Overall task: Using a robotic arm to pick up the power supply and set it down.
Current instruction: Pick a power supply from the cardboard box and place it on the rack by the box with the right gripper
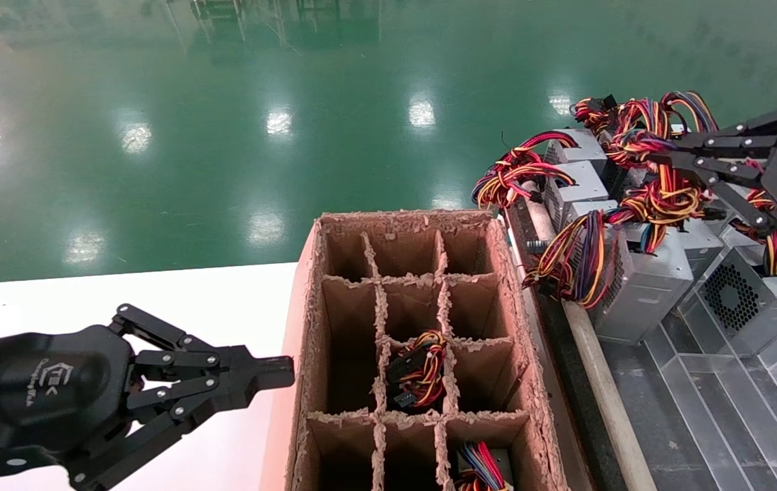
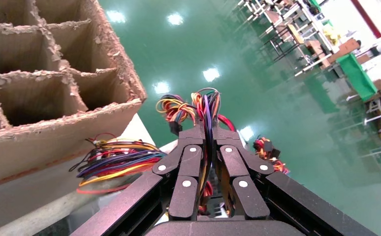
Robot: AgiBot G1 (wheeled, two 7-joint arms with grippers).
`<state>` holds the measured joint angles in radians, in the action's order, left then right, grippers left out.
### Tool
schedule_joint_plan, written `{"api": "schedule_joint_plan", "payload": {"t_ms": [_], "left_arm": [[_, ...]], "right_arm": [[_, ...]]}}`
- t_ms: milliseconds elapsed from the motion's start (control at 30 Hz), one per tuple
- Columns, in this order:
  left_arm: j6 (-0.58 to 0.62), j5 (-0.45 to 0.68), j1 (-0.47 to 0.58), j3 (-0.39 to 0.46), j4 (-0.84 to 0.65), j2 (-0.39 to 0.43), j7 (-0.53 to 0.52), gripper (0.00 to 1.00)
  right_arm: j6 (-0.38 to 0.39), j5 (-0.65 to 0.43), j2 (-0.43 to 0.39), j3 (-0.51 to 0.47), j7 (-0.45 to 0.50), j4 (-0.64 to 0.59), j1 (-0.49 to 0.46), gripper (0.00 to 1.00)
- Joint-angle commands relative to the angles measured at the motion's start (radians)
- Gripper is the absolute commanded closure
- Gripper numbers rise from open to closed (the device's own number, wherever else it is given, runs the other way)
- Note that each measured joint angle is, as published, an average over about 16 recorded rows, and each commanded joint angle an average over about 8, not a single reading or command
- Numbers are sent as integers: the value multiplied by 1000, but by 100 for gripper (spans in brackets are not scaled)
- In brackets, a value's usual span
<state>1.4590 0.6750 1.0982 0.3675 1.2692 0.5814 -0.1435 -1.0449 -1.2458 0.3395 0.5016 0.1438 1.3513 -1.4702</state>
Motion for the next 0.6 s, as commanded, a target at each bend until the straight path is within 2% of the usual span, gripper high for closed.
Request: {"api": "schedule_joint_plan", "payload": {"t_ms": [33,600], "left_arm": [[0,0,0,0,0,0,0,100],[0,0,0,0,0,0,0,100]], "right_arm": [[0,11,-8,-4,-3,0,6,100],[113,-15,66,29,-8,-22,96,100]]}}
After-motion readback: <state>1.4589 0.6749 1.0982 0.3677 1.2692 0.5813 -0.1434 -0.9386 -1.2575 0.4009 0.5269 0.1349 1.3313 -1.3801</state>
